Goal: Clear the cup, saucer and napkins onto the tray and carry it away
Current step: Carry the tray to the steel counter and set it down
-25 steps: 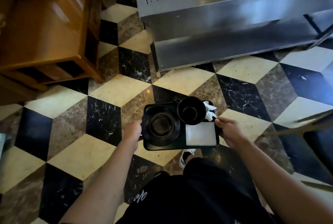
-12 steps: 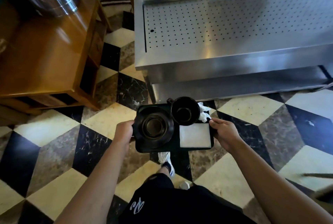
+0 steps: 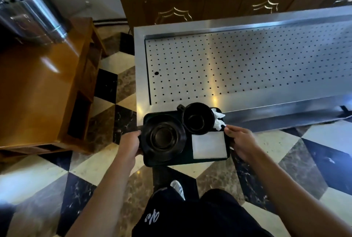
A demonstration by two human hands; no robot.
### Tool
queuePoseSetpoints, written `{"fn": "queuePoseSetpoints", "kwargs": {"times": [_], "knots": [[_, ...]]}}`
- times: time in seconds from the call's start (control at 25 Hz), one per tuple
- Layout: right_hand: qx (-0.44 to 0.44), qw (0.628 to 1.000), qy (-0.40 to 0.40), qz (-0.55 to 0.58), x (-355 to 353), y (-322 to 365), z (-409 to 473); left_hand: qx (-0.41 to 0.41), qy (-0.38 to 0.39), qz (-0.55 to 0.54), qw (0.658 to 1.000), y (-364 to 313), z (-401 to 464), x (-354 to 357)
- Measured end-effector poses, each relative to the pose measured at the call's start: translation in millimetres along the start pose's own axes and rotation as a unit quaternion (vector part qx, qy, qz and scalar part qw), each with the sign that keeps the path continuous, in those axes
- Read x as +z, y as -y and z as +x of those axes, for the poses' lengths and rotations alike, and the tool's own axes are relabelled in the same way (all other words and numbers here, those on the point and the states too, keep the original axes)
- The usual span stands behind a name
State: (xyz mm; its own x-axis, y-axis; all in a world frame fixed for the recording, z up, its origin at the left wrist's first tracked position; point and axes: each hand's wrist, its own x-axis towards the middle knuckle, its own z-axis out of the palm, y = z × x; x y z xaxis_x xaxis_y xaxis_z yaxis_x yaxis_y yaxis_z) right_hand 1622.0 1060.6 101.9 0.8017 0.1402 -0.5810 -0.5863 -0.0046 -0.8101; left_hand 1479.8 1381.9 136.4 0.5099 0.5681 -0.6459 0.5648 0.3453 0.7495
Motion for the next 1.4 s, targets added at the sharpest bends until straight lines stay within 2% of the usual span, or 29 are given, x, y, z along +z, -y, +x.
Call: {"fn": "queuePoseSetpoints", "kwargs": {"times": [0.32, 0.48, 0.68, 1.0, 1.4], "knots": [[0.009, 1.0, -0.005, 0.009, 30.4, 85.5, 95.4, -0.011, -0.012, -0.003, 1.0, -85.6, 73.0, 44.3], [0.015, 0.999, 0.037, -0.002, 36.0, 125.3, 159.0, -0.015, -0.018, -0.009, 1.0, -115.8, 109.3, 79.4], [0.039, 0.996, 0.066, -0.045, 43.4, 157.9, 224.0, -0.065, -0.055, -0.018, 0.996, -138.7, 141.0, 119.1], [0.085, 0.988, 0.069, -0.104, 69.4, 150.8, 275.8, -0.15, -0.079, -0.016, 0.985, -148.3, 196.3, 132.2], [0.135, 0.983, -0.001, -0.122, 86.0, 130.2, 302.0, -0.188, -0.049, 0.053, 0.98, -150.6, 250.3, 128.8]]}}
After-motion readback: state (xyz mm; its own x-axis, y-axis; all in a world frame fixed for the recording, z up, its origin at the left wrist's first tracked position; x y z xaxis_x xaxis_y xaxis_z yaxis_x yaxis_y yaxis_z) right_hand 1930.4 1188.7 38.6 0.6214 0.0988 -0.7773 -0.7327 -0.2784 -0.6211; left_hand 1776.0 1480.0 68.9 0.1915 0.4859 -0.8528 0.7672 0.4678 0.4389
